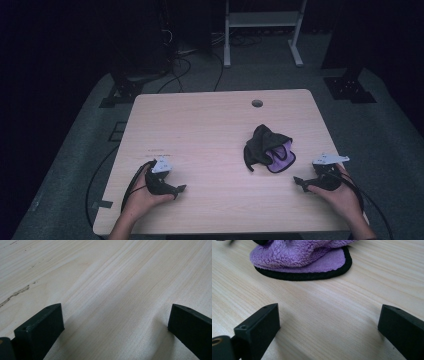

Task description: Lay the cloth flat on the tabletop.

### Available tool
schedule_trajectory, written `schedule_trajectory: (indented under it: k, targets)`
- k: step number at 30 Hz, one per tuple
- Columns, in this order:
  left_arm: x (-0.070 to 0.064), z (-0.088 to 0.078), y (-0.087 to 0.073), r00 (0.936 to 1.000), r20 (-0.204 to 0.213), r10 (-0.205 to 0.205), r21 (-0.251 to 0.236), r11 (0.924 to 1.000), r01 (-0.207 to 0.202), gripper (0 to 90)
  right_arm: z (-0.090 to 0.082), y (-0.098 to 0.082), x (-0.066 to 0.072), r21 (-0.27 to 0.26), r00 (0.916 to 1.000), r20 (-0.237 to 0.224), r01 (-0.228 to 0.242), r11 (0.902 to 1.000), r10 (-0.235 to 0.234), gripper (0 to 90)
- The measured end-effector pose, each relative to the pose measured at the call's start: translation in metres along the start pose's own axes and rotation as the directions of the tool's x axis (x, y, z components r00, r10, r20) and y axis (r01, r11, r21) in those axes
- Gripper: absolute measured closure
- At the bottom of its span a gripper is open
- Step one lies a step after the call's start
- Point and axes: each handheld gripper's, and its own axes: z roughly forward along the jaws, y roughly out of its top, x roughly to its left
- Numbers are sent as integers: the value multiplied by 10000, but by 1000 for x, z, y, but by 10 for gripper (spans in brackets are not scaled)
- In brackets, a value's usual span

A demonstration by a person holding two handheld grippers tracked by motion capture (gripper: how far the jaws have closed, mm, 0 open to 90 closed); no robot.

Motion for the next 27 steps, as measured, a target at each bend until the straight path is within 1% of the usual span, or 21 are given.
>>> schedule_trajectory:
  k: [5, 6, 9, 11, 12, 13, 14, 15, 16, 19, 20, 21, 22, 24, 25, 27]
  targets:
    - [0, 0, 0, 10000, -2, -2, -2, 10000, 2, 0, -1, -1, 0, -41, 10000, -21, 27, 10000, -27, 55]
    - [0, 0, 0, 10000, 0, -5, 0, 10000, 5, 0, -3, -2, 0, -75, 10000, -25, 40, 10000, -40, 86]
    - [0, 0, 0, 10000, -5, -3, -2, 10000, 3, 0, -7, -4, 1, -356, 10000, -52, 63, 9993, -65, 253]
    - [0, 0, 0, 10000, -2, -5, -2, 10000, 5, 0, -11, -3, 2, -246, 9999, -93, 100, 9996, -103, 411]
    - [0, 0, 0, 10000, -5, -1, -3, 10000, 1, 0, -14, -3, 2, -191, 9999, -52, 103, 9998, -104, 417]
    - [0, 0, 0, 10000, -4, -1, -3, 10000, 1, 0, -16, -3, 3, -255, 9999, 26, 109, 9996, -108, 441]
    - [0, 0, 0, 10000, -5, -1, -2, 10000, 1, 0, -19, -2, 3, -364, 9999, -19, 103, 9993, -104, 456]
    - [0, 0, 0, 10000, -5, -1, -2, 10000, 1, 0, -19, -2, 3, -364, 9999, -19, 103, 9993, -104, 456]
    - [0, 0, 0, 10000, -4, -2, 1, 10000, 2, 0, -25, 2, 3, -658, 9999, 7, 120, 9978, -120, 478]
    - [0, 0, 0, 10000, -5, -3, -1, 10000, 3, 0, -29, 9, 4, -961, 9998, -157, 114, 9953, -130, 483]
    - [0, 0, 0, 10000, -3, -5, -1, 10000, 5, 0, -30, 12, 4, -1088, 9995, -247, 144, 9940, -172, 483]
    - [0, 0, 0, 10000, -3, -5, -1, 10000, 5, 0, -30, 12, 4, -1088, 9995, -247, 144, 9940, -172, 483]
    - [0, 0, 0, 10000, -8, -8, -2, 10000, 8, 0, -29, 19, 5, -1280, 9986, -485, 127, 9917, -190, 478]
    - [0, 0, 1, 10000, -15, 1, 5, 10000, -1, 0, -27, 24, 6, -1333, 9978, -568, 265, 9907, -344, 478]
    - [0, 0, 1, 10000, -13, 4, 8, 10000, -4, 0, -26, 28, 7, -1395, 9969, -603, 410, 9894, -498, 481]
    - [0, 0, 0, 10000, -16, 3, 7, 10000, -3, 0, -25, 31, 8, -1443, 9964, -652, 446, 9885, -544, 483]
